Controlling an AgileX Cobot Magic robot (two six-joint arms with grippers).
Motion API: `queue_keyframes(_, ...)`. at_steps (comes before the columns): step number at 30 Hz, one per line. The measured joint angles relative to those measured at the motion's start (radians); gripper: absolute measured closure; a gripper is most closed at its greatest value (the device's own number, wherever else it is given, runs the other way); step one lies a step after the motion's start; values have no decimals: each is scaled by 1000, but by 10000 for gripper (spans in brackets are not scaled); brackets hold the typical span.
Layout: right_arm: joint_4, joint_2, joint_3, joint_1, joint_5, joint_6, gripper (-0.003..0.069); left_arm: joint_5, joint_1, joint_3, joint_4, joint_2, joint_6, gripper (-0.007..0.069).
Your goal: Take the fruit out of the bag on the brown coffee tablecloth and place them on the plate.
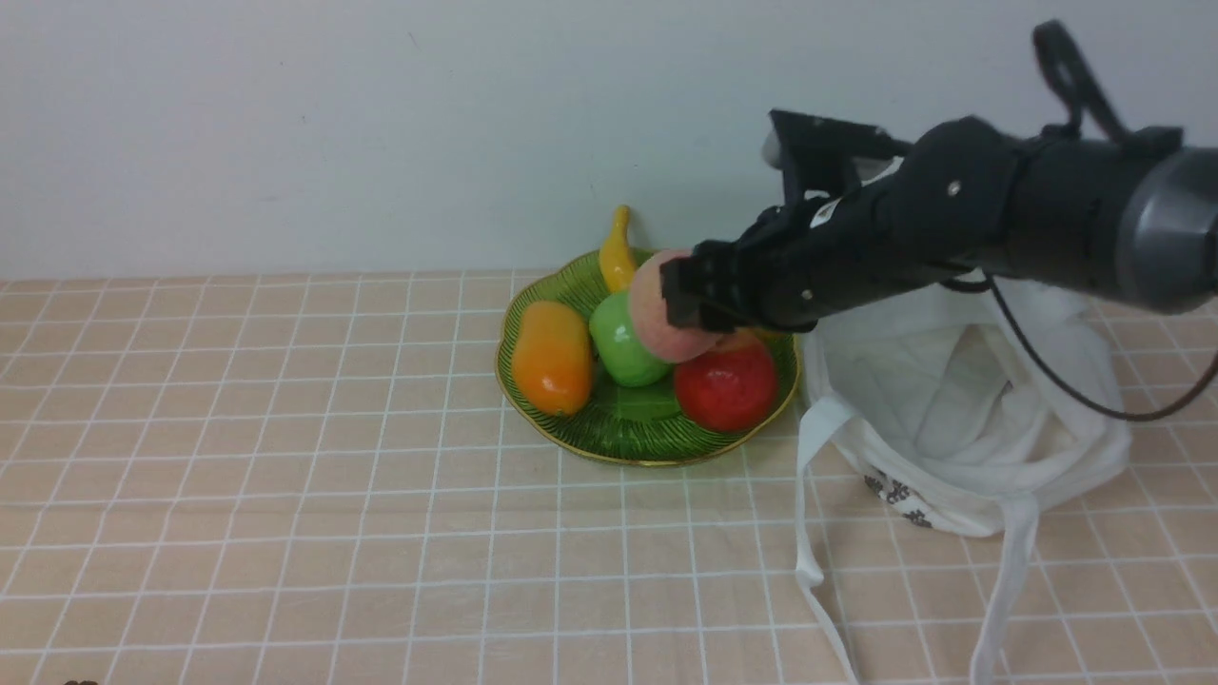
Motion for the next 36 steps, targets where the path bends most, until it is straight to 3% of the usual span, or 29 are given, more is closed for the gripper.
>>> queue_keyframes(4, 2, 38, 0, 26, -27, -43, 335, 0, 0, 0, 0, 0, 0, 633)
queue_keyframes(7, 2, 65, 0, 29, -36, -55, 267, 0, 0, 0, 0, 0, 0, 633)
queue_keyframes(12, -1, 75, 0, 29, -39, -58, 39, 0, 0, 0, 0, 0, 0, 633)
queue_keyframes(14, -2, 75, 0, 29, -32, -60, -8, 0, 0, 0, 0, 0, 0, 633)
queue_keyframes(21, -52, 27, -31, 16, 139, -97, -29, 0, 0, 0, 0, 0, 0, 633)
queue_keyframes(27, -163, -51, -192, 2, 407, -104, 62, 0, 0, 0, 0, 0, 0, 633)
queue_keyframes(30, -233, -108, -352, -2, 665, -105, 234, 0, 0, 0, 0, 0, 0, 633)
queue_keyframes(32, -243, -122, -400, -3, 703, -105, 288, 0, 0, 0, 0, 0, 0, 633)
queue_keyframes(33, -257, -147, -449, -3, 731, -94, 378, 0, 0, 0, 0, 0, 0, 633)
queue_keyframes(36, -283, -213, -473, -3, 742, -58, 512, 0, 0, 0, 0, 0, 0, 633)
